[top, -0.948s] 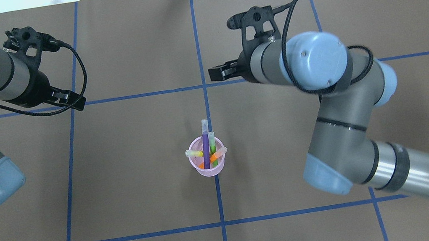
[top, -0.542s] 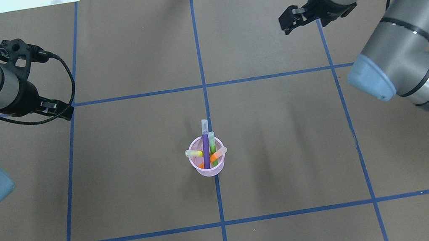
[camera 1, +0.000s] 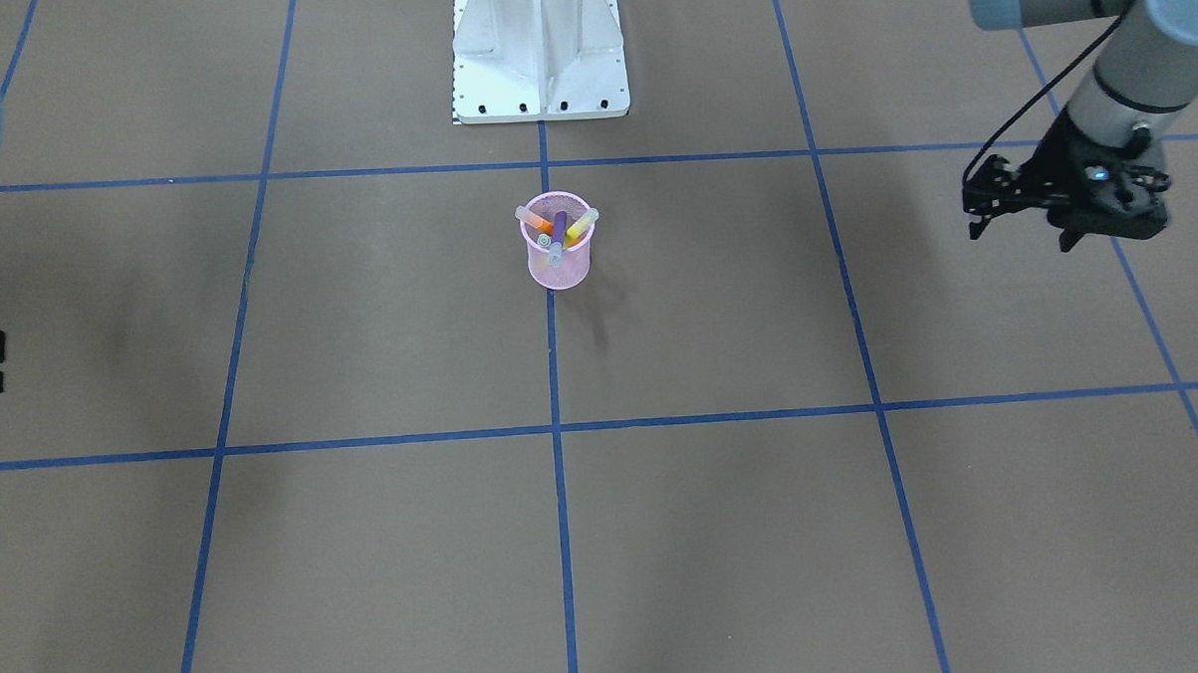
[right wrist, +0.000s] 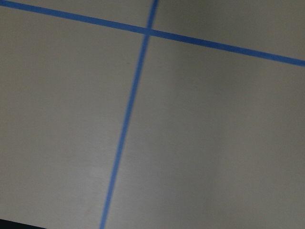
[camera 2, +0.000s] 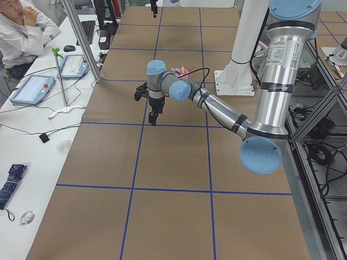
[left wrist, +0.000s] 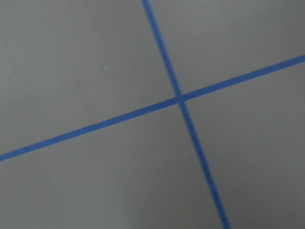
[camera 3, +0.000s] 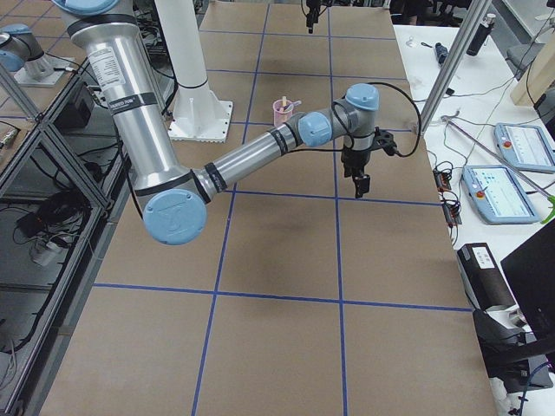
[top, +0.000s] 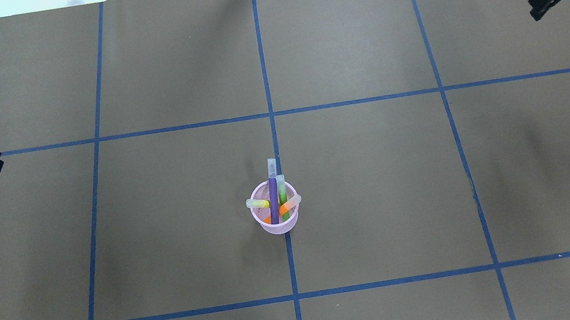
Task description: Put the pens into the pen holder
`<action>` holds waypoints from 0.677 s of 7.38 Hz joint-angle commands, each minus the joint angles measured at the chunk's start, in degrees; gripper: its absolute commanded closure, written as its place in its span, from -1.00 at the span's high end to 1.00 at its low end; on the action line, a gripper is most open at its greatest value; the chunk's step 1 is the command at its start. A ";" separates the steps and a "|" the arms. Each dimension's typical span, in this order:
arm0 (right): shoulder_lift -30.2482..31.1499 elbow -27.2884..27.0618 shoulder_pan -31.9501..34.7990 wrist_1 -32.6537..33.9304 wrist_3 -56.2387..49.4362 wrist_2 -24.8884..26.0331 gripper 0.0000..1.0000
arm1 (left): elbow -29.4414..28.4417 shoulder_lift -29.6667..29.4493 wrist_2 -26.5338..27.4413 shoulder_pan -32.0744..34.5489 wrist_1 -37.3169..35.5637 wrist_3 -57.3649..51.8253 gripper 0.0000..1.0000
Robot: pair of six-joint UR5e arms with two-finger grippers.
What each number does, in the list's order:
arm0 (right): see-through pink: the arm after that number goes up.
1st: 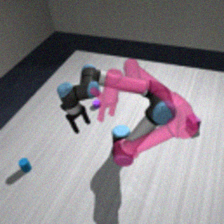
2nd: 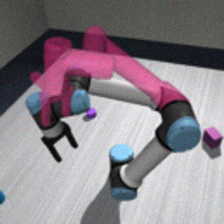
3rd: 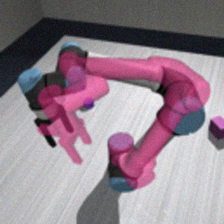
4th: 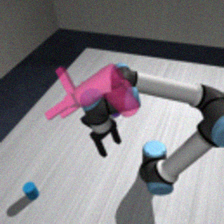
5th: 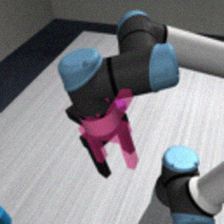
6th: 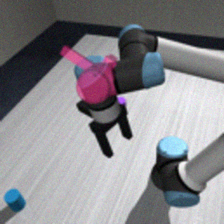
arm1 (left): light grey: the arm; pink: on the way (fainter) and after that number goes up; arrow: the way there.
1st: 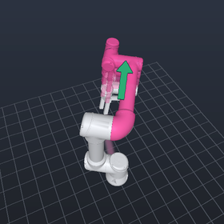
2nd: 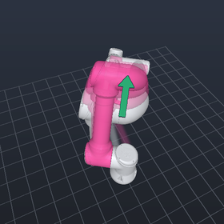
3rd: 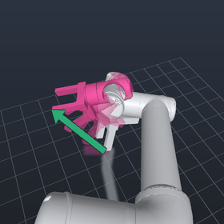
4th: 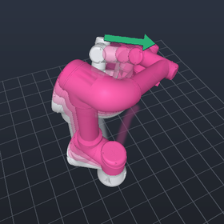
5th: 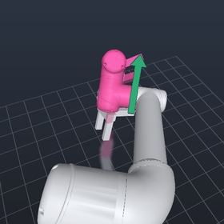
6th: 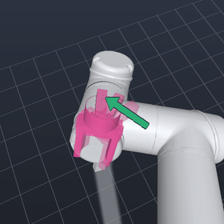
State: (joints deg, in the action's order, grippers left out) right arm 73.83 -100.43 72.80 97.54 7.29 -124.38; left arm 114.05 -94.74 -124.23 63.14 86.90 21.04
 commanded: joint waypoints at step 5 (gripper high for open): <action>10.18 11.57 16.23 -0.42 -25.75 -1.39 0.99 | -12.79 9.38 -7.51 26.49 -3.32 -32.00 1.00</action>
State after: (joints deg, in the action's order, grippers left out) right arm 82.85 -90.07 87.16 97.18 -17.18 -125.91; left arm 104.02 -86.28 -131.23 85.40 84.04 -6.09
